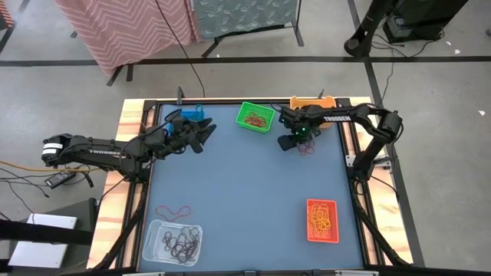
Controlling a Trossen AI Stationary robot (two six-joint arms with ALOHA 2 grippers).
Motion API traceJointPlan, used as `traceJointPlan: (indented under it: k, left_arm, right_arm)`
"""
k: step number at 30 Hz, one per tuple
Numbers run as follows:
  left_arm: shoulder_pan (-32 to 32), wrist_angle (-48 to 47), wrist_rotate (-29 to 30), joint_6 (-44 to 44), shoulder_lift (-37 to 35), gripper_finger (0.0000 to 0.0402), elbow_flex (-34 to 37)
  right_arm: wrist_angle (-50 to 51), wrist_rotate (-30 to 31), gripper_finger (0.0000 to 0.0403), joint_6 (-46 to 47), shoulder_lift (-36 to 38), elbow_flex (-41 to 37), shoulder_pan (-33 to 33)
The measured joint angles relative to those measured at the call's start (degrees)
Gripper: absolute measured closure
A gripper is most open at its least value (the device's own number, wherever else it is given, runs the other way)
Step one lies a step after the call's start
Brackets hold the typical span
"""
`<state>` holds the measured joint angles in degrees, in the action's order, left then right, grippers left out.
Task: Sort rubber bands into baskets
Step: Put the red rubber band into the green bin
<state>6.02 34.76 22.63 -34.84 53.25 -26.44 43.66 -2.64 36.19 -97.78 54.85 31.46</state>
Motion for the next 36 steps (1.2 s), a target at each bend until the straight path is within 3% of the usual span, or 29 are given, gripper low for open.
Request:
traceJointPlan:
  k: [7, 12, 15, 19, 21, 26, 36]
  left_arm:
    - [0.00, 0.00, 0.00, 0.10, 0.00, 0.0115, 0.00]
    - [0.00, 0.00, 0.00, 0.10, 0.00, 0.0115, 0.00]
    - [0.00, -0.02, 0.00, 0.10, 0.00, 0.0115, 0.00]
    - [0.00, -0.02, 0.00, 0.10, 0.00, 0.0115, 0.00]
    - [-0.01, -0.02, -0.02, 0.10, 0.00, 0.0115, 0.00]
    - [-0.02, -0.02, 0.00, 0.10, -0.02, 0.0115, 0.00]
    - [-0.02, -0.09, 0.00, 0.10, 0.00, 0.0115, 0.00]
  right_arm:
    - [-1.90, 0.29, 0.0215, 0.30, -0.23, -0.70, 0.00]
    - [-1.58, 1.28, 0.0244, 0.30, -1.92, -0.48, -0.09]
    - [-1.28, 1.75, 0.0278, -0.29, -2.83, -0.46, -0.60]
    - [-1.92, 2.38, 0.0366, -2.24, -2.73, -0.50, -1.77]
    - [-2.51, 2.47, 0.0390, -3.85, -2.09, -0.59, -2.46]
    - [-1.22, 0.09, 0.0397, -4.65, 1.14, 0.10, -3.82]
    - [-1.52, -9.07, 0.0400, -1.35, 16.94, 6.69, -4.97]
